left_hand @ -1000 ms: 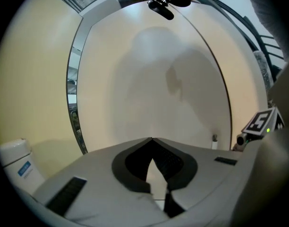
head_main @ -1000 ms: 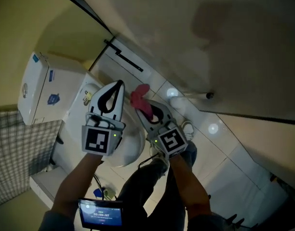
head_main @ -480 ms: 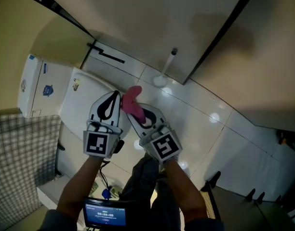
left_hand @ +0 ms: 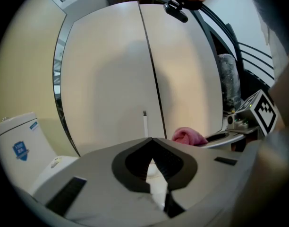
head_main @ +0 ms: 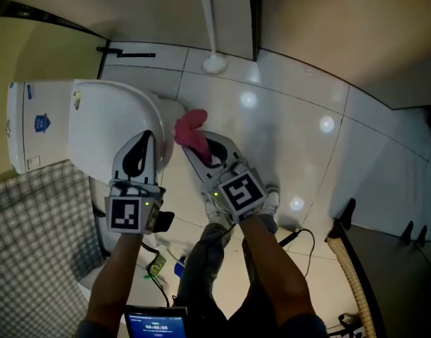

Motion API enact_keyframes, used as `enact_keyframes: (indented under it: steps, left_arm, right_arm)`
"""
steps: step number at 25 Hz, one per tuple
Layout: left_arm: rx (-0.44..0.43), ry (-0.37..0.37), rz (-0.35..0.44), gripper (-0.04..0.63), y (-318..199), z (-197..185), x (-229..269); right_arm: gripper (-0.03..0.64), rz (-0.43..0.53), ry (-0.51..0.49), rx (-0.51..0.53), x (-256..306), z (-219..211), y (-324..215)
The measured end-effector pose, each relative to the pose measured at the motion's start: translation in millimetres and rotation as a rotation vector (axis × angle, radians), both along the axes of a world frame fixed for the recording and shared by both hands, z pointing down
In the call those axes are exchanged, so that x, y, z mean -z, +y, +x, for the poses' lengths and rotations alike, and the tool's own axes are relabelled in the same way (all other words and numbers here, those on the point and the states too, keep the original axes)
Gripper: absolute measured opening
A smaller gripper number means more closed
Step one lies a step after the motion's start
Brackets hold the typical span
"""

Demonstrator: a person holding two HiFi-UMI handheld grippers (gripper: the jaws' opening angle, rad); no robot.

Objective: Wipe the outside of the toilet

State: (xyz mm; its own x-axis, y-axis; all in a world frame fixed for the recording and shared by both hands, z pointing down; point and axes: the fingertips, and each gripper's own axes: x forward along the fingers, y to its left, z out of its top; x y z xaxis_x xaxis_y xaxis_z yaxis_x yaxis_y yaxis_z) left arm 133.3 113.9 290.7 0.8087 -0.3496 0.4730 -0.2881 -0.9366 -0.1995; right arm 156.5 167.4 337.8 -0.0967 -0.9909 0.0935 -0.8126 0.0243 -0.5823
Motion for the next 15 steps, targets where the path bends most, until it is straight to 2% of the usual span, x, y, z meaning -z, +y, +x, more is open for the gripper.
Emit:
enact_keyframes:
  steps: [5,10,15]
  left_arm:
    - [-0.129,0.026,0.079,0.015,-9,12,-17]
    - [-0.306,0.087,0.140,0.015,4,36,-27]
    - [-0.396,0.118,0.171,0.015,10,38,-45]
  right_arm:
    - [0.084,0.016,-0.051,-0.155,-72,-3,-21]
    - [0.083,0.055,-0.088,-0.192,-115,-24,-61]
    - [0.084,0.092,-0.126,-0.239,-144,-46,-76]
